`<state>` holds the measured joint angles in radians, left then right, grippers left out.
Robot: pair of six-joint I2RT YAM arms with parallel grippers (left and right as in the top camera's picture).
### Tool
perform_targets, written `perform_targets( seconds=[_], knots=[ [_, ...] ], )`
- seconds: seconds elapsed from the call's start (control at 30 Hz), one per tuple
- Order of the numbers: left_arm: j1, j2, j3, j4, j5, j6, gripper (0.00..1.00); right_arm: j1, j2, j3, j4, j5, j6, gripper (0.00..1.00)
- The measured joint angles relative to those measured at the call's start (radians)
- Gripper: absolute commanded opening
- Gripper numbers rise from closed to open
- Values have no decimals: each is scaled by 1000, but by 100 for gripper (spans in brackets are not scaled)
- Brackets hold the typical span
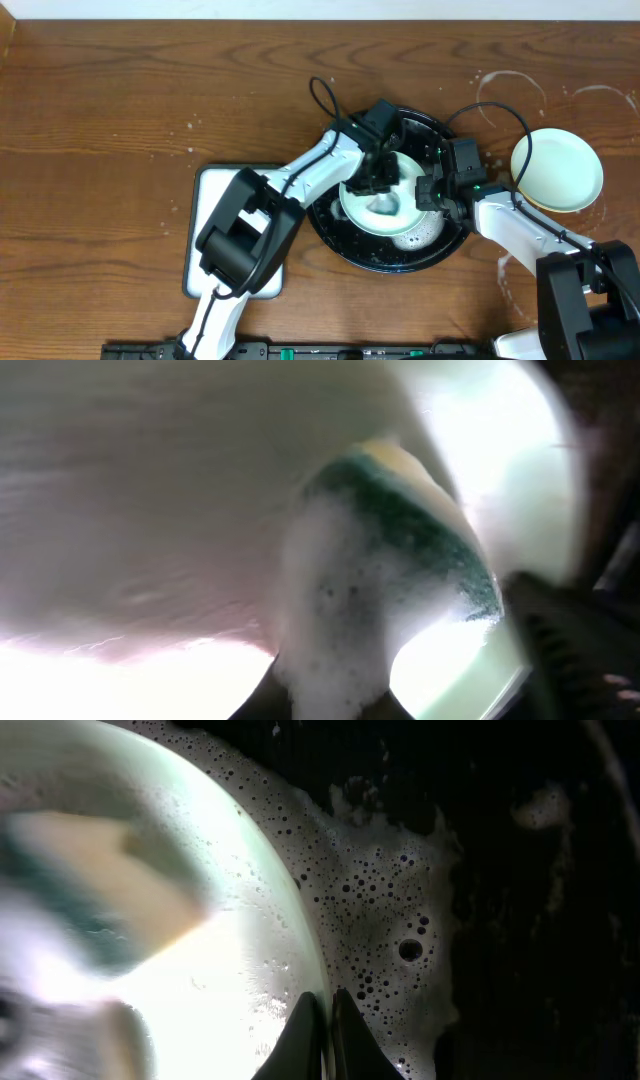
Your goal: Clean dirty plates on tray and stack at the side
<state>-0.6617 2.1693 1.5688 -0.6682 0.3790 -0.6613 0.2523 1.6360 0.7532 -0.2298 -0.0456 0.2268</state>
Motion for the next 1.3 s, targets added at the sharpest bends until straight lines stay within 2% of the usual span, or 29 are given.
perform_targets(
  seconds=[0.23, 0.63, 1.0, 1.17, 1.3],
  knots=[
    [58, -3, 41, -134, -208, 26, 8, 0, 0, 0, 0, -8, 0, 1],
    [-27, 10, 61, -77, -537, 192, 8, 7, 0, 0, -4, -49, 19, 1],
    [-29, -16, 60, 49, -645, 244, 8, 7, 0, 5, -11, -32, 29, 1],
    [32, -142, 60, 34, -706, 244, 9, 7, 0, 6, -16, -27, 24, 1],
    [78, -287, 61, -60, -735, 244, 12, 7, 0, 5, -16, -27, 24, 1]
  ],
)
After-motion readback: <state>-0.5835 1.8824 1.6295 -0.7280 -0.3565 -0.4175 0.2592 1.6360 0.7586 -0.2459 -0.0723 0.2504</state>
